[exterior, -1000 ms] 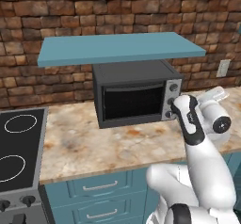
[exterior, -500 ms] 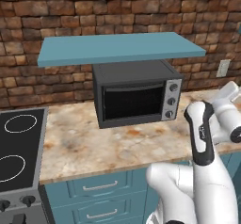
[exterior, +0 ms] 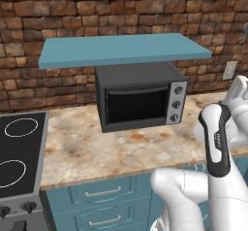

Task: Pull the toaster oven rack outwards. Pick up the baguette from the plate and place it on the toaster oven rack. Close the toaster oven door fully and set the temperature to the lowest setting.

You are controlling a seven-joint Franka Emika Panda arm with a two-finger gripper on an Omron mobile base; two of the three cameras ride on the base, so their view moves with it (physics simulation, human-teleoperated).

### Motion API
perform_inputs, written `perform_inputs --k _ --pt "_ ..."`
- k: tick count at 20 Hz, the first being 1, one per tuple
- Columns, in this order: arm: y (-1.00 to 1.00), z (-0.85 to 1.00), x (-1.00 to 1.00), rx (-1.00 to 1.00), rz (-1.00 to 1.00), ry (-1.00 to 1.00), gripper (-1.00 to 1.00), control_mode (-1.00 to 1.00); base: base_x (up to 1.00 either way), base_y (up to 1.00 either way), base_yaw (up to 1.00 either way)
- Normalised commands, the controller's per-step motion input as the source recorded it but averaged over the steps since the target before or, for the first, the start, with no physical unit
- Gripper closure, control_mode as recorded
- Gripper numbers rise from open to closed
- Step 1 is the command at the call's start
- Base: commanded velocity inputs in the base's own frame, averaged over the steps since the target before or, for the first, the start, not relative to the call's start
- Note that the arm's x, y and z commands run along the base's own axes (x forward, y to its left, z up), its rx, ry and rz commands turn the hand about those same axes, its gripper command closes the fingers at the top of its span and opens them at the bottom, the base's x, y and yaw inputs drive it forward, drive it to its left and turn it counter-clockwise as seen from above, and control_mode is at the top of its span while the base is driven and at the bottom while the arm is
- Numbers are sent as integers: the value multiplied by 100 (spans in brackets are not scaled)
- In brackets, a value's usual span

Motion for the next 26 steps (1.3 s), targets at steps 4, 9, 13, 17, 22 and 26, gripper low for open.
perform_inputs --k 4,9,13,17,22,26 --pt "0 8 0 -53 0 15 -100 -100 0 0 0" --pt "0 1 0 -50 0 21 -100 -100 0 0 0" --pt "0 0 0 -52 0 18 -100 -100 0 0 0" --pt "2 0 0 -51 -1 18 -100 -100 0 0 0" --pt "13 0 0 -49 0 18 -100 -100 0 0 0" --pt "29 0 0 -42 0 18 -100 -100 0 0 0"
